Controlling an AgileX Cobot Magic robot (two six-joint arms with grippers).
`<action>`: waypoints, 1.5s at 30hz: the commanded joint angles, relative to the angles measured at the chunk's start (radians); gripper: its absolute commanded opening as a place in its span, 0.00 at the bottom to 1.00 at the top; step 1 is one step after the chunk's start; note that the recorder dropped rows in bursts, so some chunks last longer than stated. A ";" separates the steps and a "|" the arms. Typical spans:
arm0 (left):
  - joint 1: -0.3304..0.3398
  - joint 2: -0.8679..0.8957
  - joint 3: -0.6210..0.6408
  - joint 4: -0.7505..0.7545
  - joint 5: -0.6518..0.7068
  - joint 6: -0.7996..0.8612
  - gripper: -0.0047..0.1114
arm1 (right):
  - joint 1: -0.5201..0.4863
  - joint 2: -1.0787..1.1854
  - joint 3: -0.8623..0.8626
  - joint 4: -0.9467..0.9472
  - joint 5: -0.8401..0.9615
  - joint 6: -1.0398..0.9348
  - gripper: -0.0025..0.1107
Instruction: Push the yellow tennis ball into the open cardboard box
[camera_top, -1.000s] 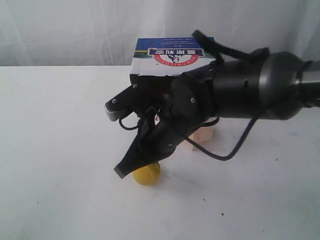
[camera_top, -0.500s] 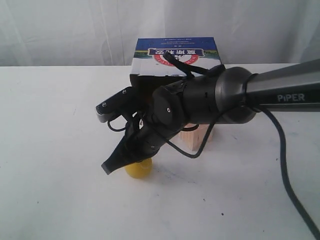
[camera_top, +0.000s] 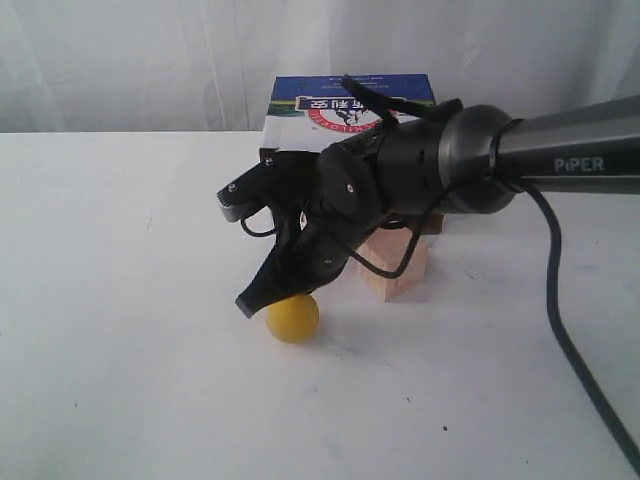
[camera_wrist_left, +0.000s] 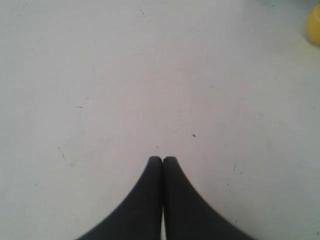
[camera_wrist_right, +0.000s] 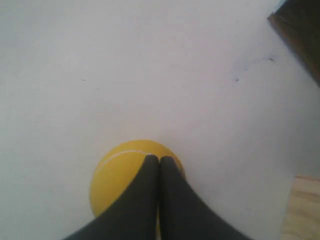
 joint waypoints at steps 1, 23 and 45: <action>-0.005 -0.005 0.004 0.002 0.017 0.002 0.04 | -0.017 -0.015 -0.066 -0.043 0.049 0.007 0.02; -0.005 -0.005 0.004 0.002 0.017 0.002 0.04 | -0.022 0.113 0.001 -0.065 -0.079 0.049 0.02; -0.005 -0.005 0.004 0.002 0.017 0.002 0.04 | -0.062 -0.188 -0.076 -0.380 0.093 0.366 0.02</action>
